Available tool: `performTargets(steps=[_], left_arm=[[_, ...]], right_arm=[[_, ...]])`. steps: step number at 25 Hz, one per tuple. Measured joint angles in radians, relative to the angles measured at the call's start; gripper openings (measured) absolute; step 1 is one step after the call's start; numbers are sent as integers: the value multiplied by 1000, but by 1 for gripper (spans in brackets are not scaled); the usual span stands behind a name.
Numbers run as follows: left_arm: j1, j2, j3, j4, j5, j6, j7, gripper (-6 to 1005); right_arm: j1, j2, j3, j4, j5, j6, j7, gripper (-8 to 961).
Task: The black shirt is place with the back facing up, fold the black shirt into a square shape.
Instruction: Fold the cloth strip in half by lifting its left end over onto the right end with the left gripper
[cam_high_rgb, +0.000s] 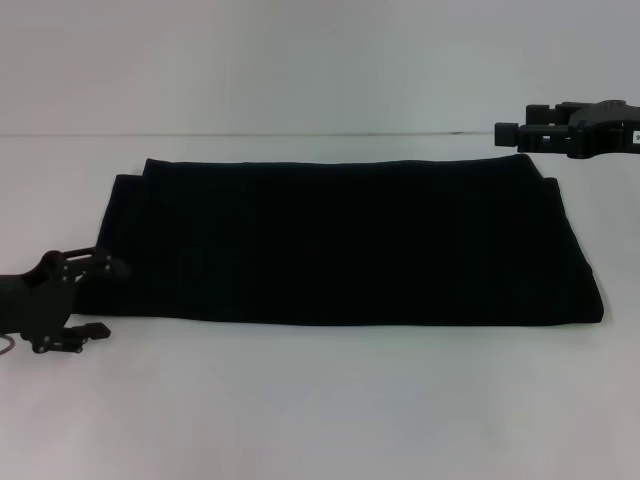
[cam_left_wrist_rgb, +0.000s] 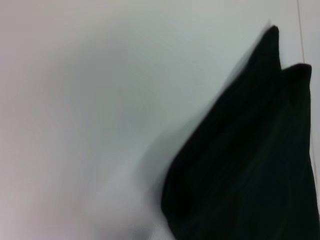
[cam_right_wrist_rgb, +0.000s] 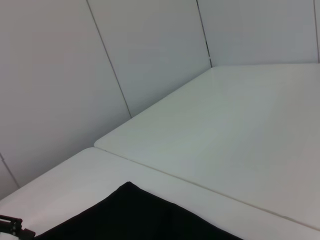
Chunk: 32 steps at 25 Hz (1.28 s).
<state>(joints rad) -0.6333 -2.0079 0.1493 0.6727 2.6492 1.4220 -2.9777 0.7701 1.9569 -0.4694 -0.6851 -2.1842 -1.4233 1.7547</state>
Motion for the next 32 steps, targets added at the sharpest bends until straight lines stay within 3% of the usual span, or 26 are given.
performTargets(steps=[32], left_arm=[[11, -4, -1, -5, -11, -83, 3, 879]], right_arm=[[-6, 0, 2, -1, 0, 5, -3, 809]])
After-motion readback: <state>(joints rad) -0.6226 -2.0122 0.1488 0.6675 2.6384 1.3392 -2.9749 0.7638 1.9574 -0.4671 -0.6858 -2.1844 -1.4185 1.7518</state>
